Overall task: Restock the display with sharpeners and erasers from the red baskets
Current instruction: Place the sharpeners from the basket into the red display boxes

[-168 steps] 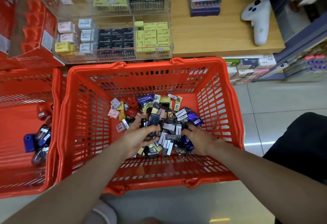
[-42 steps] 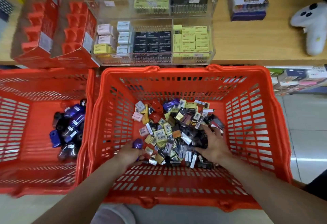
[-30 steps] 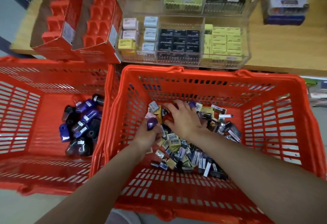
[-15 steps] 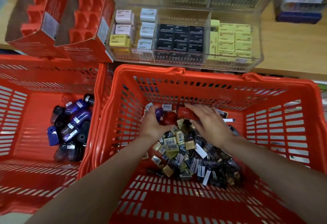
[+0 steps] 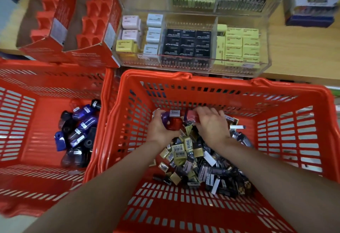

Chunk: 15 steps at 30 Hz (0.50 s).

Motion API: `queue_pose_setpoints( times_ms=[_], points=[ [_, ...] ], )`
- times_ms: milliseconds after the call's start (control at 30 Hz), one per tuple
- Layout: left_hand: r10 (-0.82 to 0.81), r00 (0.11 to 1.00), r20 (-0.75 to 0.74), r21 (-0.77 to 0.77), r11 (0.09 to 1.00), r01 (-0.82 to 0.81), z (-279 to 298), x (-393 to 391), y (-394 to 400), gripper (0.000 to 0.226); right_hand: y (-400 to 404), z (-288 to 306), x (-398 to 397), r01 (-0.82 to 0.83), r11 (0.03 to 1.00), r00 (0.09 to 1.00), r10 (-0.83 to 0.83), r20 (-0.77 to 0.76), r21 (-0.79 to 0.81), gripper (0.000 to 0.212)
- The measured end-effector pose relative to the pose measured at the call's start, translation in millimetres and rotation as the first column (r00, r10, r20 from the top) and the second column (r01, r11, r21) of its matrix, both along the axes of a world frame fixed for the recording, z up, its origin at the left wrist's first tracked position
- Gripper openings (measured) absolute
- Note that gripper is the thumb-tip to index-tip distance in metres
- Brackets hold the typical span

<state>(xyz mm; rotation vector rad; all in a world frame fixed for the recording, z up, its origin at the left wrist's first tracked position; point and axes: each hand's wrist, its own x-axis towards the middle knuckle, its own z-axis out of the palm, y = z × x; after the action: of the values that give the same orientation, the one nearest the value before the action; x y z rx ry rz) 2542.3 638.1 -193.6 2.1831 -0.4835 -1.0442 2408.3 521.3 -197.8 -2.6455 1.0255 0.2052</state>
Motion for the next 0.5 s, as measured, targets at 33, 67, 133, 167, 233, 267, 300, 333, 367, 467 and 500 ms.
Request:
queue_pose_setpoints(
  times_ms=[33, 67, 133, 167, 233, 267, 300, 333, 367, 467, 500],
  points=[
    [0.068, 0.995, -0.076, 0.006, 0.998, -0.068, 7.1, -1.3, 3.3, 0.061, 0.9, 8.6, -2.7, 0.115, 0.980, 0.984, -0.134, 0.115, 0.160, 0.036],
    [0.130, 0.981, -0.147, 0.018, 0.992, -0.128, 15.2, -3.3, 6.3, 0.055, 2.1, 19.1, -6.0, 0.218, 0.911, 0.934, -0.299, 0.195, 0.350, 0.034],
    [0.219, 0.932, -0.289, 0.014, 0.974, -0.224, 34.6, -9.1, 12.7, 0.043, 8.4, 45.0, -13.2, 0.333, 0.645, 0.782, -0.597, 0.182, 0.688, 0.025],
    [0.240, 0.898, -0.369, -0.019, 0.964, -0.265, 46.2, -12.7, 15.8, 0.038, 14.4, 58.9, -16.5, 0.328, 0.450, 0.686, -0.718, 0.119, 0.830, 0.016],
    [0.221, 0.811, -0.542, -0.128, 0.932, -0.340, 72.9, -19.1, 22.3, 0.028, 28.6, 86.9, -22.0, 0.181, 0.066, 0.512, -0.858, -0.037, 0.981, 0.021],
    [0.188, 0.774, -0.605, -0.186, 0.912, -0.367, 88.6, -21.8, 26.4, 0.024, 35.5, 101.3, -23.4, 0.105, -0.033, 0.473, -0.878, -0.079, 0.994, 0.037],
    [0.150, 0.757, -0.636, -0.239, 0.895, -0.377, 105.0, -22.9, 31.2, 0.023, 43.1, 116.1, -23.4, 0.056, -0.085, 0.459, -0.883, -0.101, 0.995, 0.060],
    [0.112, 0.764, -0.636, -0.287, 0.884, -0.369, 121.1, -22.4, 36.3, 0.023, 50.2, 130.5, -21.7, 0.018, -0.104, 0.460, -0.882, -0.101, 0.994, 0.077],
    [0.081, 0.785, -0.615, -0.326, 0.880, -0.346, 137.0, -19.3, 41.9, 0.023, 56.6, 145.2, -18.1, -0.009, -0.109, 0.466, -0.880, -0.092, 0.994, 0.086],
    [0.042, 0.846, -0.531, -0.405, 0.865, -0.297, 180.5, 5.9, 63.8, 0.028, 75.9, 189.9, 8.6, -0.050, -0.075, 0.502, -0.864, -0.040, 0.996, 0.091],
    [0.053, 0.851, -0.523, -0.419, 0.854, -0.310, 194.0, 19.5, 73.2, 0.034, 82.6, 202.6, 22.4, -0.065, -0.052, 0.517, -0.856, -0.011, 0.996, 0.088]
  ],
)
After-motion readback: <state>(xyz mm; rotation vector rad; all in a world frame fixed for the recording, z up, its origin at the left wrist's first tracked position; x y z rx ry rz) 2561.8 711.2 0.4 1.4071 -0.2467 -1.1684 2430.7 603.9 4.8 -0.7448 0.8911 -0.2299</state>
